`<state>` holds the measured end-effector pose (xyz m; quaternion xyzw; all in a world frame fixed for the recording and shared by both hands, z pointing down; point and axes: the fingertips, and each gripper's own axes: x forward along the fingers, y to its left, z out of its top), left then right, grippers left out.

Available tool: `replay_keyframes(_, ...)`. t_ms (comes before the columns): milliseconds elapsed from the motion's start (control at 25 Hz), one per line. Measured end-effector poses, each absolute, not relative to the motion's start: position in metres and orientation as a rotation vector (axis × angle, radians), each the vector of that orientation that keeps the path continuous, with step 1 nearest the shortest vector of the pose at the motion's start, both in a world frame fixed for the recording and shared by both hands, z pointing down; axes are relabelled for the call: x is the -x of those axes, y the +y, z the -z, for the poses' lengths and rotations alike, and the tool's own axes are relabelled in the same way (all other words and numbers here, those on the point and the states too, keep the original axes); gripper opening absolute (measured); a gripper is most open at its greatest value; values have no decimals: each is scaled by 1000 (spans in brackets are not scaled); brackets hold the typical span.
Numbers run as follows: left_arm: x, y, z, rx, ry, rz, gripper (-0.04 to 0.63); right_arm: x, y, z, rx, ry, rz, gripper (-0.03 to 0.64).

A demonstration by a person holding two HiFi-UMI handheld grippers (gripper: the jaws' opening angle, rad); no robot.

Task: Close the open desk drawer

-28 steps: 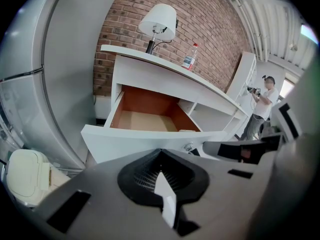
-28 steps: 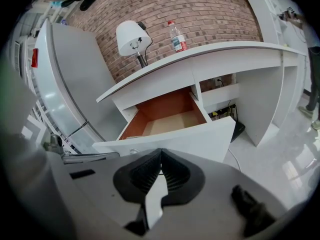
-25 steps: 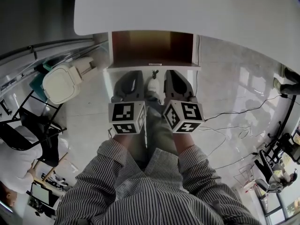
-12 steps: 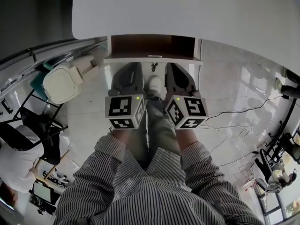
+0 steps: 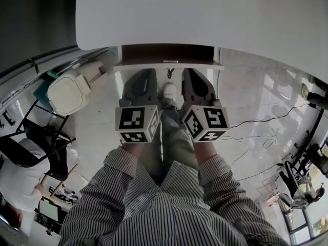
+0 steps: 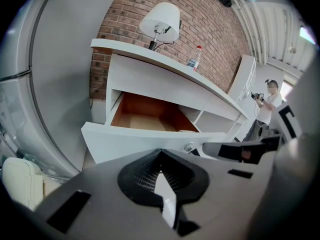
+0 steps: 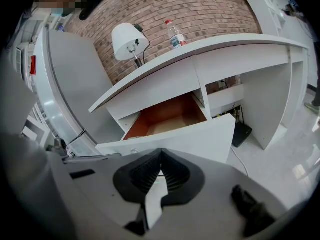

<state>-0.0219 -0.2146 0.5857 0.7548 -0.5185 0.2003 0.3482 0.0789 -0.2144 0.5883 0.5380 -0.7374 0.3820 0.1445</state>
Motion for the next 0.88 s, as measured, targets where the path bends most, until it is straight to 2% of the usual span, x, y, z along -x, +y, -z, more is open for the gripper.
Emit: replay_keyframes(880, 21, -271, -584, -2002, -1373, -502, 11, -80, -272, -586, -1590, -2174, -1061, 15)
